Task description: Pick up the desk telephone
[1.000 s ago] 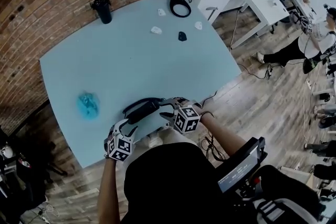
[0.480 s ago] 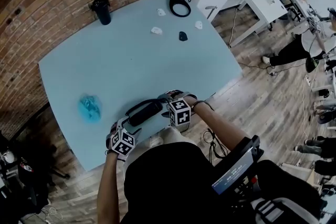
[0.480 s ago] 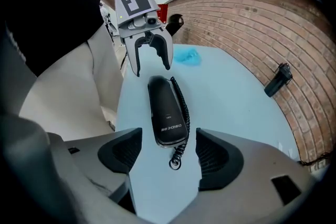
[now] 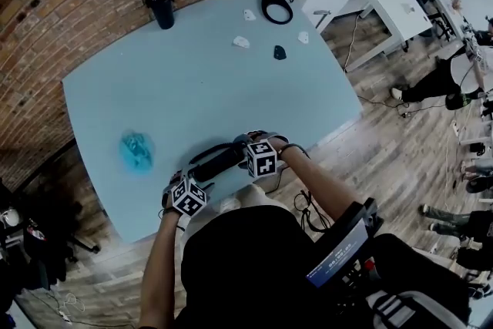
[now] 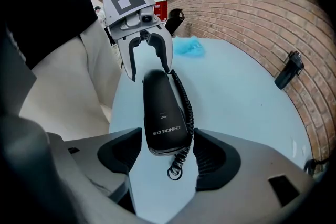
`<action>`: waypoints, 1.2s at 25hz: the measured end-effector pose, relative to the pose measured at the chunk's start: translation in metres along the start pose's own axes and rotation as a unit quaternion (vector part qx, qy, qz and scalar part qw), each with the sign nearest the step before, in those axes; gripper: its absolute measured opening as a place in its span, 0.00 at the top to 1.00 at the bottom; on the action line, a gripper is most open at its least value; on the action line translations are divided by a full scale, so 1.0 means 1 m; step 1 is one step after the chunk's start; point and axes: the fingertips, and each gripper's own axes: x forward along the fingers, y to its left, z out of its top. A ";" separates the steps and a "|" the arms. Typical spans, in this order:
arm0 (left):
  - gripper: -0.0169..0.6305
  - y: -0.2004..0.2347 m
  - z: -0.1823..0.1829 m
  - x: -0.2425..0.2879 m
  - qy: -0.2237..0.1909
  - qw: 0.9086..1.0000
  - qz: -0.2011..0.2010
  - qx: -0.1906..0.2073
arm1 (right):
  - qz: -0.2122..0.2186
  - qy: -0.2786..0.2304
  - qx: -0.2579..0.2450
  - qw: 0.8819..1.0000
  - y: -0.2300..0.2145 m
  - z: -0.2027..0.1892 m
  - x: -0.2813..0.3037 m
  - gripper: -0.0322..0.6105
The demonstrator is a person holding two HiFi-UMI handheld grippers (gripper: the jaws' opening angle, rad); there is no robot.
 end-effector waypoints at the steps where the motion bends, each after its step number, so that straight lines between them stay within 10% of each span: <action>1: 0.45 -0.001 -0.001 0.001 0.004 1.000 -0.002 0.003 | 0.002 0.001 0.001 1.000 0.001 0.000 0.002 0.49; 30: 0.55 0.008 -0.015 0.011 0.036 0.999 0.025 0.010 | -0.007 0.019 0.014 1.000 0.002 -0.003 0.008 0.52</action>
